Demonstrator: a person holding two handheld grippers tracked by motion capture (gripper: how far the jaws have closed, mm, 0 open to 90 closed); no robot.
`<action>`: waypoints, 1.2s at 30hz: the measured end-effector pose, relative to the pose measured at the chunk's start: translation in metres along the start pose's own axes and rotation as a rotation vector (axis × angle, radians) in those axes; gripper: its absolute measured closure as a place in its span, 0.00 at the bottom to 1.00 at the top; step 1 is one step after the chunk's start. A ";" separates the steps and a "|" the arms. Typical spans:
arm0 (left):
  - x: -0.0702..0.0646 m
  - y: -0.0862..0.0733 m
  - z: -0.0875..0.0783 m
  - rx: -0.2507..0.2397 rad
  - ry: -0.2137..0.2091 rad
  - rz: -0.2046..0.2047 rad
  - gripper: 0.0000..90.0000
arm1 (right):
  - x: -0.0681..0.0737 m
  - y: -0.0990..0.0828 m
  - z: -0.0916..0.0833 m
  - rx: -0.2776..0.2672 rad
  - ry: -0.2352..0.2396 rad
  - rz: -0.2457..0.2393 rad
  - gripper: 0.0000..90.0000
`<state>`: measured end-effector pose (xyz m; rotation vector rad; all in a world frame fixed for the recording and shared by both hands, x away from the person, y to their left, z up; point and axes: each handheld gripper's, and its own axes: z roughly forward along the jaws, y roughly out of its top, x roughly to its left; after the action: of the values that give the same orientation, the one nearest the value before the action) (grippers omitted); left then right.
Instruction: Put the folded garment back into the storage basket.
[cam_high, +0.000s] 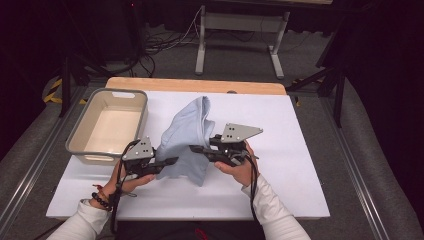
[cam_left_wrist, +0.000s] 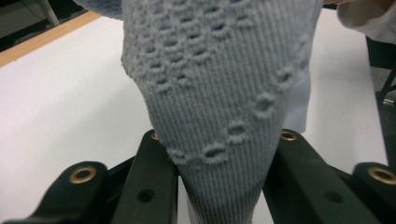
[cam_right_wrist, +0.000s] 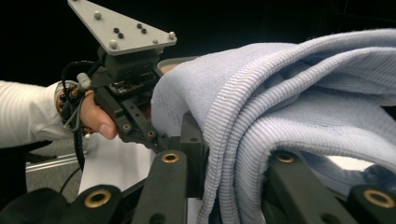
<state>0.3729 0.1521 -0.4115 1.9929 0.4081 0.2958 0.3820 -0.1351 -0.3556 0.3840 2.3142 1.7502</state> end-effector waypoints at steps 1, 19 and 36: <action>0.000 0.000 0.000 0.000 0.000 0.000 0.82 | 0.000 0.000 0.000 0.000 0.000 0.000 0.85; 0.011 0.022 -0.061 -0.020 0.149 0.014 0.83 | 0.004 0.046 0.035 -0.056 -0.040 -0.050 0.84; 0.032 0.035 -0.106 0.017 0.279 0.038 0.83 | -0.005 0.079 0.081 -0.095 -0.058 -0.031 0.85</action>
<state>0.3675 0.2374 -0.3328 1.9830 0.5501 0.5999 0.4195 -0.0425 -0.3015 0.3742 2.1765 1.8017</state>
